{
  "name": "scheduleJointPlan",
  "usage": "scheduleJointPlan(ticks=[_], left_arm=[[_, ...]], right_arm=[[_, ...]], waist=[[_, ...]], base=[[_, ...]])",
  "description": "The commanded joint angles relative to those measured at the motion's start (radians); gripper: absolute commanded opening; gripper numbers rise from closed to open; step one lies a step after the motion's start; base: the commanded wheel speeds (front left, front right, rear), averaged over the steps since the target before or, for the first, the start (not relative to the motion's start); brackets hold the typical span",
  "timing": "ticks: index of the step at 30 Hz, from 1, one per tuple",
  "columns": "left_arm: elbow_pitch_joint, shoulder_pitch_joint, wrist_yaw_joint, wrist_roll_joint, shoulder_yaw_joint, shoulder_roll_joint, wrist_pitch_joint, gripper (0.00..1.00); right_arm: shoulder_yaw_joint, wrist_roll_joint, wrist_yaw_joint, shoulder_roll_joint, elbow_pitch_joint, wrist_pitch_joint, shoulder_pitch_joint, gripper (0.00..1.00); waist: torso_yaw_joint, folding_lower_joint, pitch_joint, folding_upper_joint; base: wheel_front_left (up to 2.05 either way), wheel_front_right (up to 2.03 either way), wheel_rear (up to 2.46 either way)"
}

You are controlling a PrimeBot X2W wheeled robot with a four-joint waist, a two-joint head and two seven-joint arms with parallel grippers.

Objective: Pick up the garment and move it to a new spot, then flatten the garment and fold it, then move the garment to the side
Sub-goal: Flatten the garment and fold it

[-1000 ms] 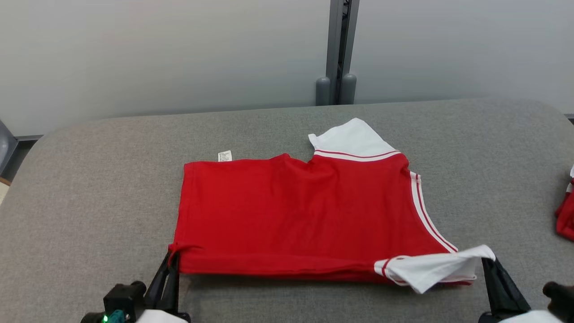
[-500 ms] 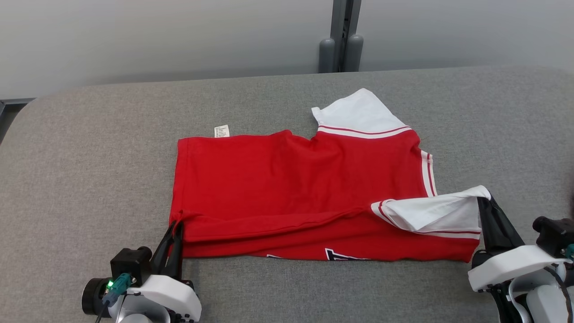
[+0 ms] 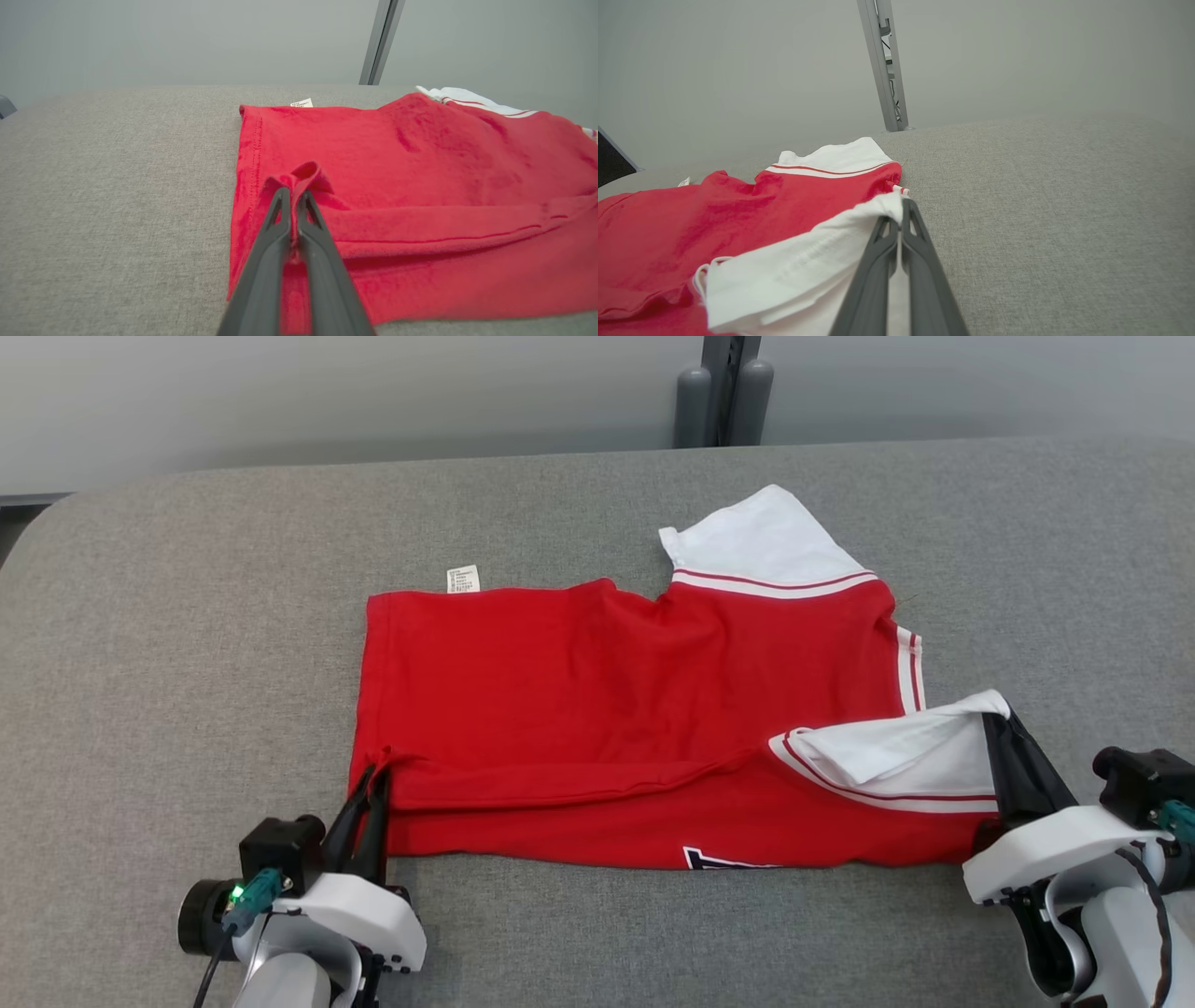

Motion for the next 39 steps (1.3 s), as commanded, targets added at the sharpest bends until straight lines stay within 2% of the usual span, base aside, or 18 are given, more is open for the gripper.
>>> scheduleJointPlan(ticks=[1, 7, 8, 9, 10, 11, 20, 27, 33, 39], left_arm=[[-0.001, -0.027, 0.007, -0.009, 0.001, 0.005, -0.001, 0.0], [-0.002, -0.058, 0.006, 0.006, -0.006, 0.005, -0.001, 0.0], [-0.007, -0.062, 0.009, 0.014, -0.005, 0.005, -0.001, 0.0], [-0.011, -0.064, 0.013, 0.019, -0.005, 0.005, -0.001, 0.2], [-0.016, -0.063, 0.014, 0.019, -0.002, 0.005, -0.001, 0.81], [-0.022, -0.063, 0.02, 0.022, 0.0, 0.005, -0.001, 1.0], [-0.072, 0.01, 0.048, 0.004, 0.013, 0.004, -0.001, 1.0], [-0.084, 0.087, 0.066, -0.026, -0.003, 0.004, -0.001, 1.0], [-0.083, 0.098, 0.074, -0.033, -0.01, 0.005, -0.001, 1.0], [-0.077, 0.07, 0.072, -0.027, -0.014, 0.005, -0.001, 1.0]], right_arm=[[-0.003, -0.002, 0.0, -0.001, 0.005, -0.004, -0.018, 0.0], [-0.008, -0.016, 0.0, 0.012, 0.029, -0.004, -0.054, 0.0], [-0.025, -0.016, 0.0, 0.014, 0.027, -0.004, -0.062, 0.16], [-0.037, -0.017, 0.0, 0.02, 0.025, -0.004, -0.064, 0.49], [-0.042, -0.02, 0.0, 0.026, 0.028, -0.004, -0.064, 1.0], [-0.046, -0.025, 0.0, 0.03, 0.031, -0.004, -0.065, 1.0], [-0.092, -0.043, 0.0, 0.04, -0.023, -0.004, 0.019, 1.0], [-0.11, -0.015, 0.0, 0.048, -0.058, -0.004, 0.157, 1.0], [-0.114, 0.011, 0.0, 0.065, -0.018, -0.004, 0.195, 1.0], [-0.09, 0.017, 0.0, 0.065, 0.054, -0.004, 0.159, 1.0]], waist=[[-0.002, 0.0, 0.007, 0.0], [0.001, 0.0, 0.027, 0.0], [0.001, 0.0, 0.028, 0.0], [0.002, 0.0, 0.03, 0.0], [0.003, 0.0, 0.032, 0.0], [0.004, 0.0, 0.033, 0.0], [0.007, 0.0, 0.025, 0.0], [0.005, 0.0, 0.014, 0.0], [0.004, 0.0, 0.014, 0.0], [0.012, 0.0, 0.023, 0.0]], base=[[0.0, 0.0, 0.0], [0.0, 0.0, 0.0], [0.0, 0.0, 0.0], [0.0, 0.0, 0.0], [0.0, 0.0, 0.0], [0.0, 0.0, 0.0], [0.0, 0.0, 0.0], [0.0, 0.0, 0.0], [0.0, 0.0, 0.0], [0.0, 0.0, 0.0]])
